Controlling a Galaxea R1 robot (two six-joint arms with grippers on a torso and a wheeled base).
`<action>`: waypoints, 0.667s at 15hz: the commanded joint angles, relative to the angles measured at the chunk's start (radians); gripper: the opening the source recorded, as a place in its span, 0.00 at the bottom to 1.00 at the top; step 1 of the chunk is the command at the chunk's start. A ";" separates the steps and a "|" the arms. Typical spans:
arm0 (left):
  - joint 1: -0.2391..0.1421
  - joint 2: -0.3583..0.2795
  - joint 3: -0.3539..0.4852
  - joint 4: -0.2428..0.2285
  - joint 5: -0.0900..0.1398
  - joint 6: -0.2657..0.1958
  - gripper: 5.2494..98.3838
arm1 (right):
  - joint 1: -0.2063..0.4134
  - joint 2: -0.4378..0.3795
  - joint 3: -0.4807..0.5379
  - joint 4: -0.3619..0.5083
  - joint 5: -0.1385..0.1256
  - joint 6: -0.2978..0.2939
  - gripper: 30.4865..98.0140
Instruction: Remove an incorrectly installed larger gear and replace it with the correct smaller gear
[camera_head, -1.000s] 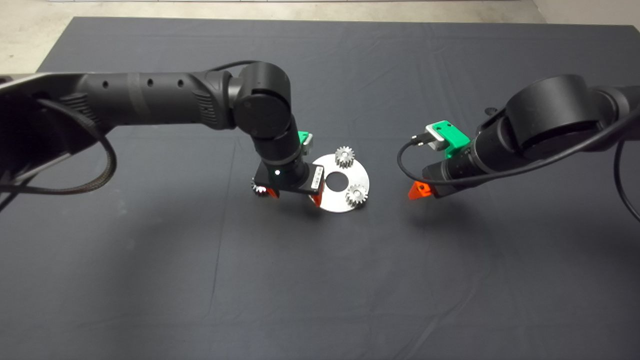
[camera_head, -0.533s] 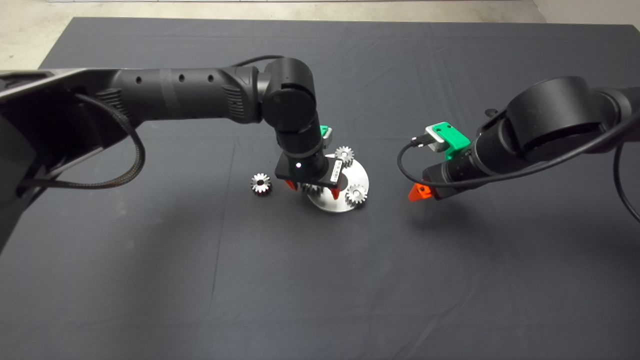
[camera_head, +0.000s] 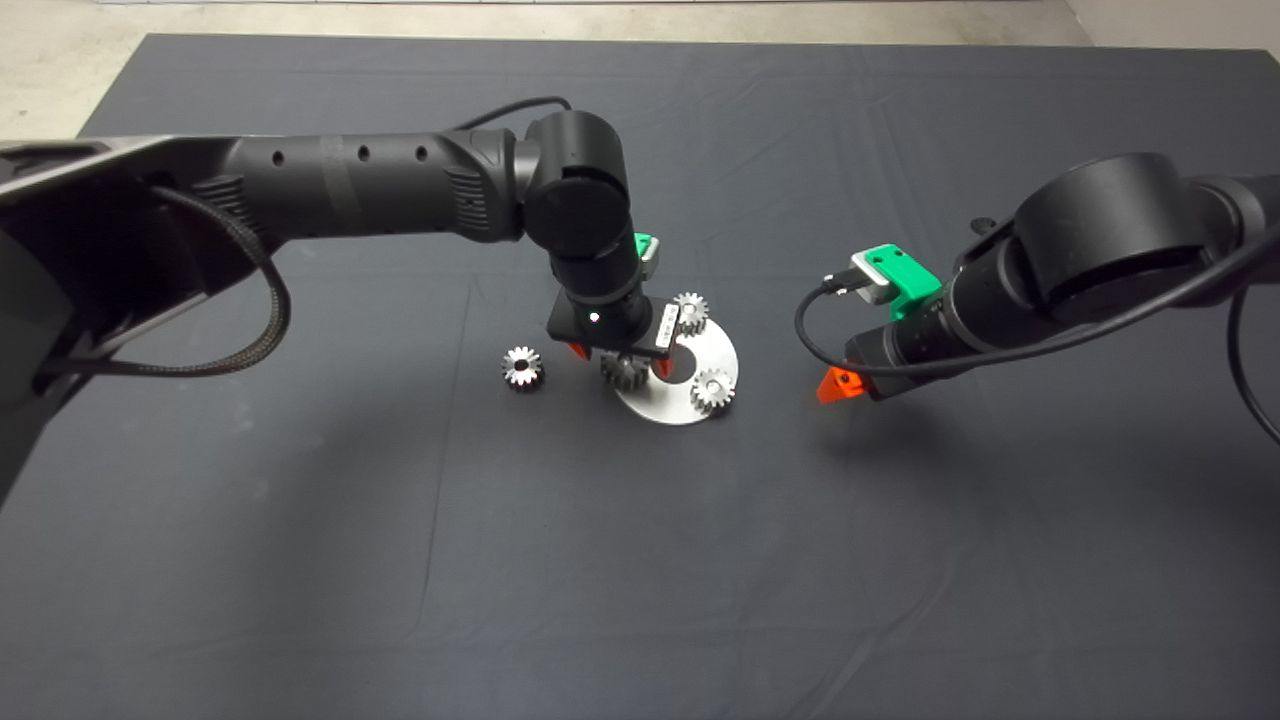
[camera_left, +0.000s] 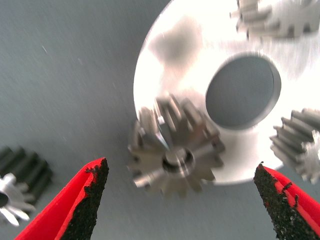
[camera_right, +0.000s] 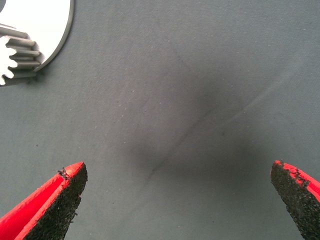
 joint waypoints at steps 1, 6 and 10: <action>0.032 0.002 -0.005 0.071 0.001 0.007 0.74 | 0.015 -0.003 0.032 0.012 -0.115 0.006 0.98; 0.073 0.000 -0.014 0.100 0.002 0.012 0.74 | 0.018 -0.002 0.039 0.011 -0.115 0.006 0.98; 0.076 0.000 -0.046 0.112 0.002 0.012 0.74 | 0.020 0.004 0.039 0.012 -0.115 0.006 0.98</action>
